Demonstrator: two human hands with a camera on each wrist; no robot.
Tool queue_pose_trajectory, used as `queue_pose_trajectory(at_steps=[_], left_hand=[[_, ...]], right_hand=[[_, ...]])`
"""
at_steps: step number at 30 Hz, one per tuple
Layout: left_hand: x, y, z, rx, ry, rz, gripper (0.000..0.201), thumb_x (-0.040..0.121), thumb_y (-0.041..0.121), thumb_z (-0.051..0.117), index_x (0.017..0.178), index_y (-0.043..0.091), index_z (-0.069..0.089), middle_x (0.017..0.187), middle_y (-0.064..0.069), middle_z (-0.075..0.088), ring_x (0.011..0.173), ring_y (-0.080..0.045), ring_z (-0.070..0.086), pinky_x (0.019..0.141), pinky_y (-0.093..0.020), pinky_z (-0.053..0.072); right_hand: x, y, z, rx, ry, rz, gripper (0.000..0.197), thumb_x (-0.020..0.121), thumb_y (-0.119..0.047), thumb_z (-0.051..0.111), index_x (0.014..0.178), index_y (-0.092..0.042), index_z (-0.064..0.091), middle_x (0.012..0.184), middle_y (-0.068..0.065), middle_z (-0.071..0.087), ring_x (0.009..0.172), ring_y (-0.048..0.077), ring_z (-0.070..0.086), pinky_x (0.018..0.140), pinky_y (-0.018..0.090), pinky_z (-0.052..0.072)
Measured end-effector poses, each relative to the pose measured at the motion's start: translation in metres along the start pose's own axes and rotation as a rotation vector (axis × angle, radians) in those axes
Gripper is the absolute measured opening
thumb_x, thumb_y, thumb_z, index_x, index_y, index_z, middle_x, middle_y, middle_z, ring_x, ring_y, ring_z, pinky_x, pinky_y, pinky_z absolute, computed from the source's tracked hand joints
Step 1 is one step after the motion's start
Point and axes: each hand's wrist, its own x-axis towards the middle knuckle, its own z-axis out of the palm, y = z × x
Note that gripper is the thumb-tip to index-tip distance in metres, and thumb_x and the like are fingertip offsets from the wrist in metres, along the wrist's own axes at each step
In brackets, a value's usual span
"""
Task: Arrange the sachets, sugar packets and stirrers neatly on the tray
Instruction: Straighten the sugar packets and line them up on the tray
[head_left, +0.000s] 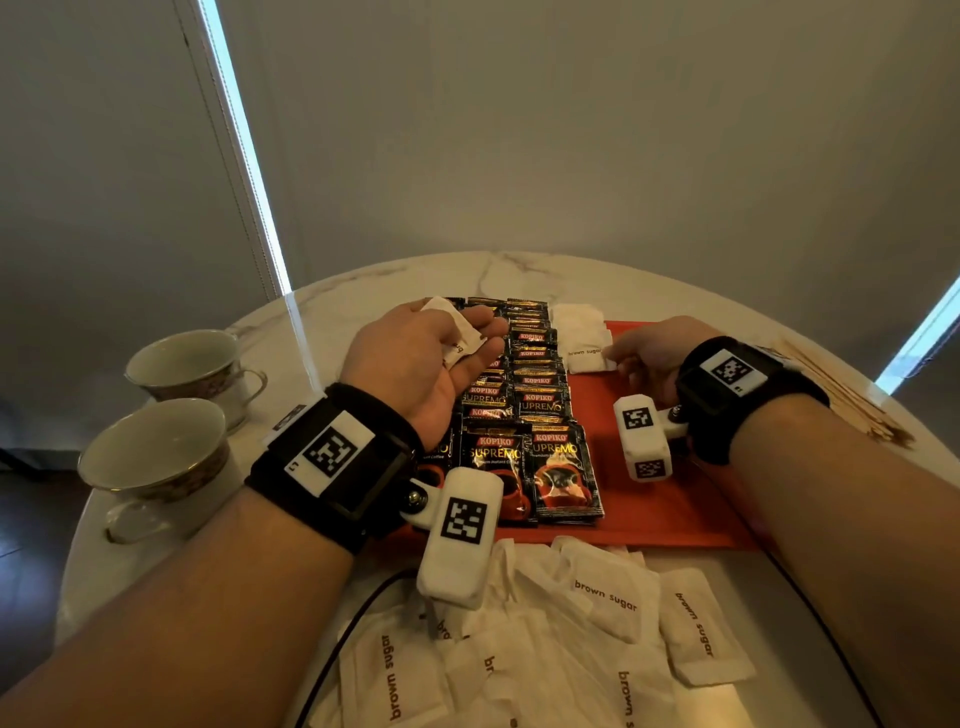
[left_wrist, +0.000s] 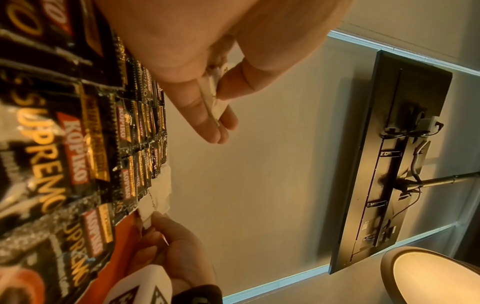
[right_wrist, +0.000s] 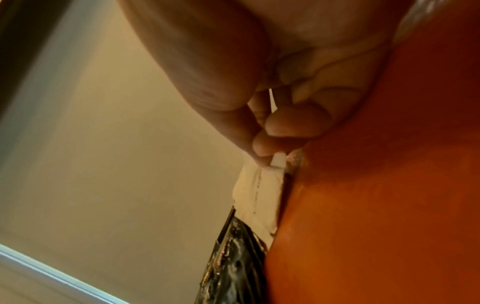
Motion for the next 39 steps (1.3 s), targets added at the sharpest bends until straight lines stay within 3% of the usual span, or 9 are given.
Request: queue_pose_trajectory(at_steps=[5, 10, 16, 20, 24, 27, 30, 34, 39], left_hand=[[-0.001, 0.001, 0.002, 0.027, -0.015, 0.002, 0.032, 0.095, -0.016, 0.038, 0.117, -0.001, 0.056, 0.104, -0.02, 0.069, 0.09, -0.031, 0.079, 0.073, -0.034, 0.065], [-0.003, 0.0, 0.002, 0.048, 0.001, -0.005, 0.027, 0.097, -0.014, 0.042, 0.113, 0.002, 0.056, 0.107, -0.019, 0.063, 0.087, -0.031, 0.079, 0.074, -0.036, 0.065], [-0.005, 0.0, 0.004, 0.094, -0.006, -0.011, 0.025, 0.096, -0.013, 0.047, 0.111, 0.005, 0.056, 0.111, -0.018, 0.06, 0.098, -0.032, 0.075, 0.076, -0.036, 0.065], [-0.004, 0.0, 0.0, 0.232, -0.03, 0.003, 0.018, 0.094, -0.002, 0.065, 0.109, 0.007, 0.061, 0.105, -0.015, 0.071, 0.085, -0.022, 0.072, 0.07, -0.031, 0.062], [-0.005, -0.001, -0.002, 0.318, -0.055, 0.072, 0.014, 0.09, 0.006, 0.074, 0.091, 0.012, 0.062, 0.085, -0.008, 0.075, 0.064, -0.014, 0.07, 0.051, -0.022, 0.051], [-0.009, -0.005, 0.0, 0.334, -0.08, 0.146, 0.02, 0.087, 0.002, 0.076, 0.084, 0.012, 0.058, 0.081, -0.009, 0.074, 0.061, -0.015, 0.071, 0.048, -0.021, 0.051], [-0.014, -0.005, 0.003, 0.296, -0.122, 0.194, 0.025, 0.086, -0.003, 0.075, 0.085, 0.011, 0.054, 0.078, -0.01, 0.07, 0.062, -0.019, 0.073, 0.049, -0.024, 0.054], [-0.017, -0.003, 0.002, 0.328, -0.203, 0.27, 0.032, 0.088, -0.013, 0.067, 0.079, 0.013, 0.05, 0.082, -0.008, 0.075, 0.074, -0.026, 0.075, 0.058, -0.027, 0.058], [-0.02, -0.003, 0.003, 0.415, -0.211, 0.367, 0.029, 0.087, -0.016, 0.064, 0.078, 0.011, 0.07, 0.077, -0.005, 0.074, 0.067, -0.019, 0.07, 0.06, -0.03, 0.056]], right_hand=[[-0.003, -0.001, 0.001, -0.026, -0.022, 0.02, 0.014, 0.089, -0.008, 0.072, 0.077, -0.006, 0.065, 0.056, 0.003, 0.057, 0.053, 0.013, 0.048, 0.056, 0.026, 0.037], [-0.004, 0.004, 0.001, 0.143, 0.026, -0.011, 0.015, 0.092, -0.013, 0.07, 0.104, -0.005, 0.067, 0.081, 0.008, 0.063, 0.05, 0.013, 0.047, 0.041, 0.023, 0.041], [-0.017, 0.009, 0.006, 0.171, -0.159, -0.024, 0.013, 0.097, -0.015, 0.064, 0.108, -0.009, 0.065, 0.081, 0.004, 0.07, 0.055, 0.01, 0.048, 0.046, 0.021, 0.043], [-0.028, 0.005, 0.0, 0.292, -0.199, -0.04, 0.018, 0.097, -0.017, 0.063, 0.112, -0.007, 0.067, 0.081, 0.005, 0.068, 0.052, 0.011, 0.052, 0.045, 0.021, 0.044], [-0.064, -0.003, 0.003, 0.335, -0.407, -0.212, 0.019, 0.093, -0.03, 0.067, 0.099, -0.012, 0.071, 0.081, 0.0, 0.068, 0.052, 0.009, 0.049, 0.048, 0.02, 0.042], [-0.094, -0.006, 0.017, 0.262, -0.614, -0.369, 0.038, 0.078, -0.036, 0.077, 0.105, -0.01, 0.071, 0.09, 0.005, 0.07, 0.059, 0.011, 0.056, 0.053, 0.024, 0.048], [-0.108, -0.006, 0.027, 0.232, -0.549, -0.494, 0.03, 0.081, -0.018, 0.08, 0.104, -0.005, 0.066, 0.085, 0.008, 0.069, 0.057, 0.012, 0.057, 0.054, 0.026, 0.053], [-0.106, -0.007, 0.025, 0.362, -0.485, -0.475, 0.011, 0.088, -0.009, 0.074, 0.093, -0.007, 0.064, 0.075, 0.007, 0.068, 0.054, 0.014, 0.056, 0.052, 0.027, 0.053], [-0.108, -0.009, 0.023, 0.418, -0.513, -0.481, 0.009, 0.092, -0.011, 0.069, 0.091, -0.005, 0.063, 0.065, 0.003, 0.067, 0.053, 0.013, 0.057, 0.054, 0.027, 0.055]])
